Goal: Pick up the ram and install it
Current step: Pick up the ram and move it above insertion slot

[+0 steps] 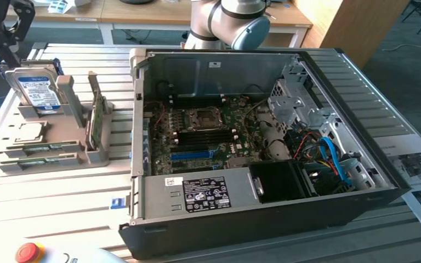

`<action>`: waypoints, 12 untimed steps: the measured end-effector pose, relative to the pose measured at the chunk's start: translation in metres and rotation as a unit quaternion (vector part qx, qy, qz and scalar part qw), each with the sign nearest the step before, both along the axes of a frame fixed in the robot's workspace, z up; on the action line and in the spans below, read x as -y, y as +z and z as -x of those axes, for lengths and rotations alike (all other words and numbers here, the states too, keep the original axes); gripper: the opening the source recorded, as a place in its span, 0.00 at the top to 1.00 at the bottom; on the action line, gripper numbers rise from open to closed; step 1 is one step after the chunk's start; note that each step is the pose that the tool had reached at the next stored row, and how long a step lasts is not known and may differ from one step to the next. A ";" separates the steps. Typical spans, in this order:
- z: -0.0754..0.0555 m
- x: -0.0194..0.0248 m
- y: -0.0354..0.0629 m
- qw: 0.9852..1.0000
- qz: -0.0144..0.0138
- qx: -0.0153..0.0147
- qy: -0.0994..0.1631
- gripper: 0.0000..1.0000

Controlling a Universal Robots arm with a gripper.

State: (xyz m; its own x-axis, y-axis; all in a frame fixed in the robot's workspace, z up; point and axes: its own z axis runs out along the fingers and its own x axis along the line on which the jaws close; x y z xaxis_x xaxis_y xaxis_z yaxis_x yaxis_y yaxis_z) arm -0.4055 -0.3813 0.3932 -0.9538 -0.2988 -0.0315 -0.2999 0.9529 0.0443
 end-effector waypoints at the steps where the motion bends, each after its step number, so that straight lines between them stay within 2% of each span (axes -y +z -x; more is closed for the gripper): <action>1: 0.000 0.0000 0.0001 1.000 0.000 0.000 0.006 0.90; 7: 0.000 0.0000 0.0005 0.999 0.000 0.001 0.049 0.90; 12: 0.000 0.0000 0.0005 0.996 0.000 0.001 0.089 0.90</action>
State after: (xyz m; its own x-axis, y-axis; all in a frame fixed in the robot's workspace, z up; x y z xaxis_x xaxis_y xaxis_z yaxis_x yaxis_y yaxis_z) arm -0.4055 -0.3813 0.3937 -0.8859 -0.4627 -0.0341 -0.4639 0.8848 0.0441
